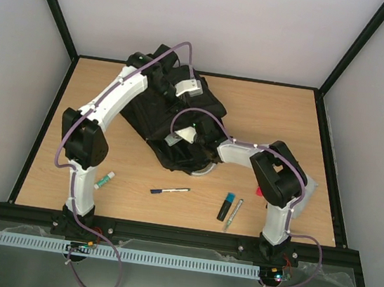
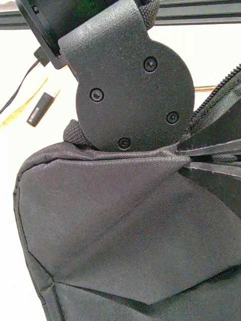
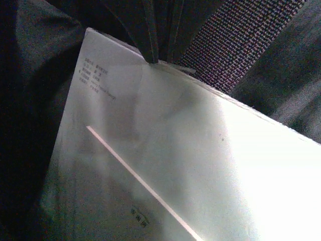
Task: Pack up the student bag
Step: Place the book in the student bag.
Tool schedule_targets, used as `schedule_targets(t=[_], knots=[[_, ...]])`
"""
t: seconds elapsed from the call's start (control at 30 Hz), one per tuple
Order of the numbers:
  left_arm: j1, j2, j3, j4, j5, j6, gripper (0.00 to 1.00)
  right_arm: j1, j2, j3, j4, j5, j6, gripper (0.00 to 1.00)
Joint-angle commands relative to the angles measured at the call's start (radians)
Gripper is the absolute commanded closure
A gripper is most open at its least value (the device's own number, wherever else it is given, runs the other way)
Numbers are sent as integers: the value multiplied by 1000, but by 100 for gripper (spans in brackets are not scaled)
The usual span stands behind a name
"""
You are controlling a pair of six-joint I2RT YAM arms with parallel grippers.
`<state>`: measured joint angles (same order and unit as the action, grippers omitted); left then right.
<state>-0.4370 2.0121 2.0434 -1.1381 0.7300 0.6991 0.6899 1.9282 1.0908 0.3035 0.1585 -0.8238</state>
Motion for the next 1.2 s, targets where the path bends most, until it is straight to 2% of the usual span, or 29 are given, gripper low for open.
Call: schedule_targets(t=[0.0,0.27,0.4,0.53,0.73,0.87,1.03,1.1,1.17], knots=[[-1,-5,50,6,128,9,98,2,-17,33,-127,-25,90,91],[15,-12,34,33,134,-52,98,0,-159,-19,-325,-72,165,82],[31,-10,2,59,122,-85,98,-3,-283,-101,-457,-177,169,75],[47,-11,-33,81,119,-102,97,-43,-424,-211,-549,-223,176,72],[47,-9,-67,96,92,-106,96,-237,-533,-216,-750,-263,205,73],[38,-19,-85,112,76,-126,96,-444,-562,-130,-928,-273,252,73],[12,-36,-112,110,37,-114,95,-662,-604,-69,-1072,-247,258,73],[6,-42,-119,108,38,-114,94,-713,-627,-57,-1109,-206,259,70],[-2,-47,-128,107,36,-115,94,-751,-637,-53,-1134,-148,274,62]])
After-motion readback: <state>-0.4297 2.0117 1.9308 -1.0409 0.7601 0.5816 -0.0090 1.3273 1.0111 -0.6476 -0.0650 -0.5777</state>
